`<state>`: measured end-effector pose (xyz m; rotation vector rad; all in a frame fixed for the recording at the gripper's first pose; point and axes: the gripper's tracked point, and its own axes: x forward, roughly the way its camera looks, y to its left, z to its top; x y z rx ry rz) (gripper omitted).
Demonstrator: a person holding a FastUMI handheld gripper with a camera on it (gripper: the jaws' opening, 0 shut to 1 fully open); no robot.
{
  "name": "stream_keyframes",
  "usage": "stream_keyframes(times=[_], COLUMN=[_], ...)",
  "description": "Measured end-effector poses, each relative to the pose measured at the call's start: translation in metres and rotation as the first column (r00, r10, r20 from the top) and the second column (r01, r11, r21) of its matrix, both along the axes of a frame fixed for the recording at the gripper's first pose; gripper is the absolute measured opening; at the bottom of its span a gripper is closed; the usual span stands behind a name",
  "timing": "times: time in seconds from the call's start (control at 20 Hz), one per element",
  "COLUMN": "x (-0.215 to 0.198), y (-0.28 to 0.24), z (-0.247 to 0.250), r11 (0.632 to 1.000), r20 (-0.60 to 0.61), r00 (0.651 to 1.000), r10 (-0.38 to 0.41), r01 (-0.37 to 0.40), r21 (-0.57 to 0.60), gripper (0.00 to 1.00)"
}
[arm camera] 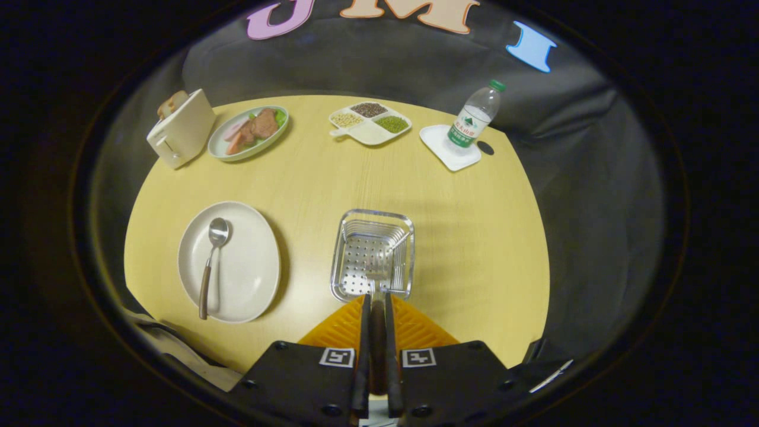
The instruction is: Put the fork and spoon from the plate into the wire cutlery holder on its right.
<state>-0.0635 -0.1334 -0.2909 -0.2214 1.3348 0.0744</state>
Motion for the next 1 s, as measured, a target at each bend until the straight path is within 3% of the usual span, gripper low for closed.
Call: stream_keyframes(times=[0.25, 0.45, 0.65, 1.0], x=[0.017, 0.042, 0.049, 0.038], y=[0.013, 0.035, 0.063, 0.139], z=[0.014, 0.031, 0.048, 0.062], r11=[1.0, 0.999, 0.999, 0.98], r20=[0.122, 0.316, 0.457, 0.556], r00=[0.992, 0.948, 0.889, 0.831], r10=[-0.004, -0.041, -0.017, -0.017], r01=[0.002, 0.031, -0.003, -0.098], r21=[0.018, 0.036, 0.043, 0.176], gripper=[0.68, 1.0, 1.0, 1.0])
